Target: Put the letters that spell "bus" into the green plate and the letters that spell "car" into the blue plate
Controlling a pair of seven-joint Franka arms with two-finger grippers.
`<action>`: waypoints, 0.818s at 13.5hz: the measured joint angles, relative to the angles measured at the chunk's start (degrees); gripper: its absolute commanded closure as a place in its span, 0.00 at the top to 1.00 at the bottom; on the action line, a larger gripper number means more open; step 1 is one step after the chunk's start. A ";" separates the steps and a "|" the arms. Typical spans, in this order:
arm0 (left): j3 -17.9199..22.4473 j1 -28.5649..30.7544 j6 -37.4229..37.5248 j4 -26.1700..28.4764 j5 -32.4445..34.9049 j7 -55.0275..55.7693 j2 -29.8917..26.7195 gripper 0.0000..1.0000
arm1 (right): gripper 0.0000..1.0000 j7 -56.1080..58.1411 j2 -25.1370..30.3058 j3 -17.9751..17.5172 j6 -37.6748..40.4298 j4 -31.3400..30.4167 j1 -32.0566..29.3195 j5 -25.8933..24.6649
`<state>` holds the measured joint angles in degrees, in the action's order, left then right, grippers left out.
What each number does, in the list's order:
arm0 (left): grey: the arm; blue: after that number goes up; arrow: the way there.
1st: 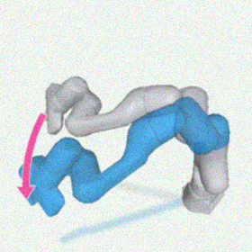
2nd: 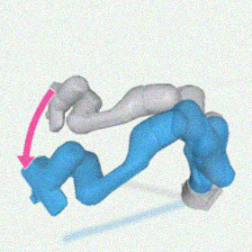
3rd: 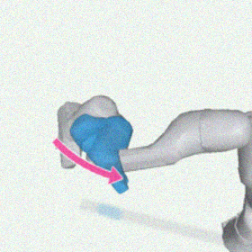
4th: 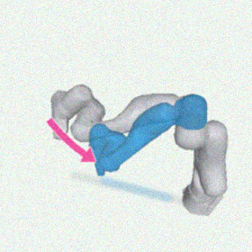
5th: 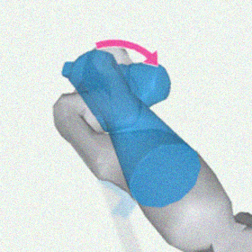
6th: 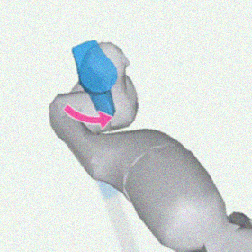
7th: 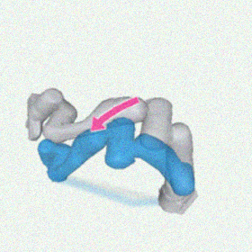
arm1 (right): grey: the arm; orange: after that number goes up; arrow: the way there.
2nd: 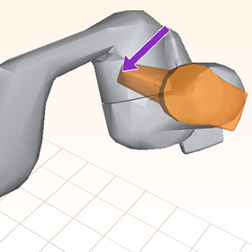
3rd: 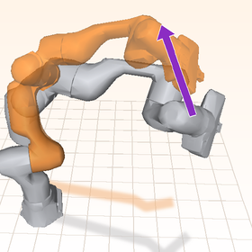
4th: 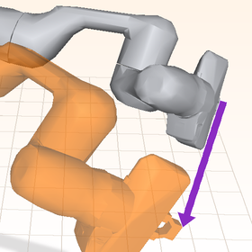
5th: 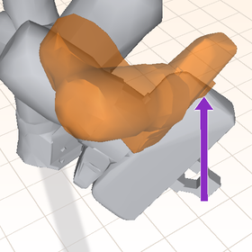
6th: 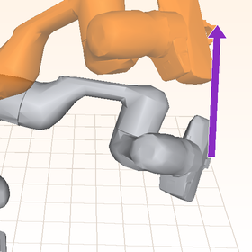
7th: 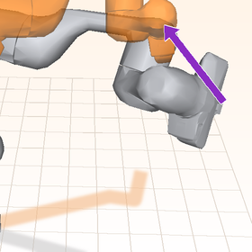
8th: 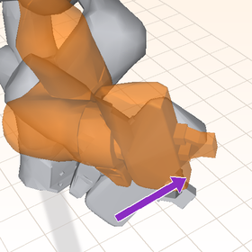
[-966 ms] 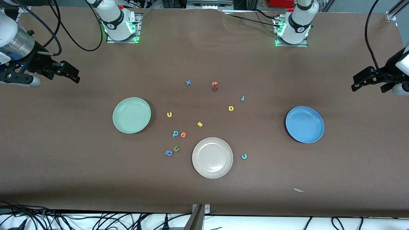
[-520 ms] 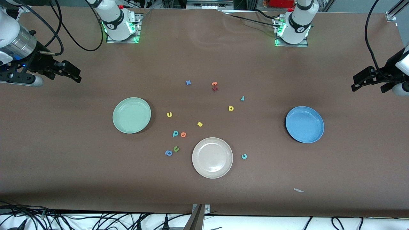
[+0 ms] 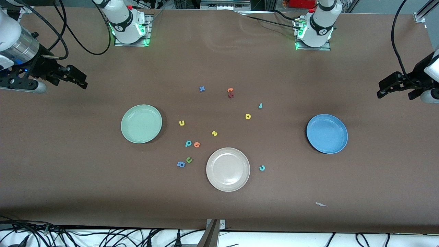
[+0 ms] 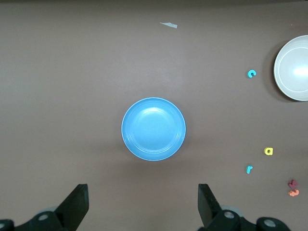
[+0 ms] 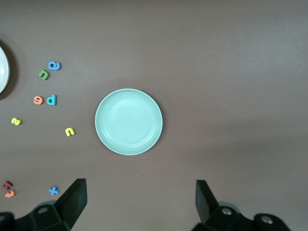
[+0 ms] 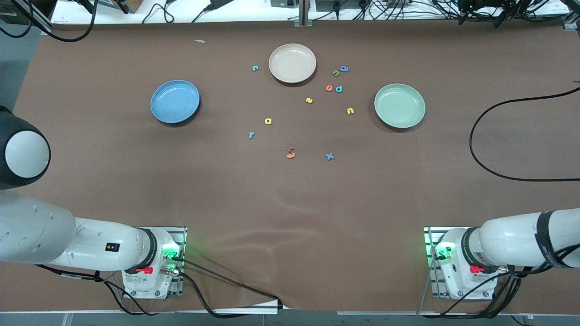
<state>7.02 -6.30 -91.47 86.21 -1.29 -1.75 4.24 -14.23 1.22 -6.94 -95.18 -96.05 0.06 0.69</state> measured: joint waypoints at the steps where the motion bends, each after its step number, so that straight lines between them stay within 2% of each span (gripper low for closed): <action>1: 0.00 0.00 0.00 0.11 0.00 0.00 0.00 1.00 | 1.00 0.00 -0.01 0.00 0.00 0.00 0.00 0.00; 11: 0.00 0.00 0.00 0.52 0.00 0.00 0.16 1.00 | 1.00 0.00 -0.08 0.00 0.00 -0.02 0.00 0.00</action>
<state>7.02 -6.30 -91.48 86.73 -1.29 -1.75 4.40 -14.23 1.14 -6.94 -95.18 -96.07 0.06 0.69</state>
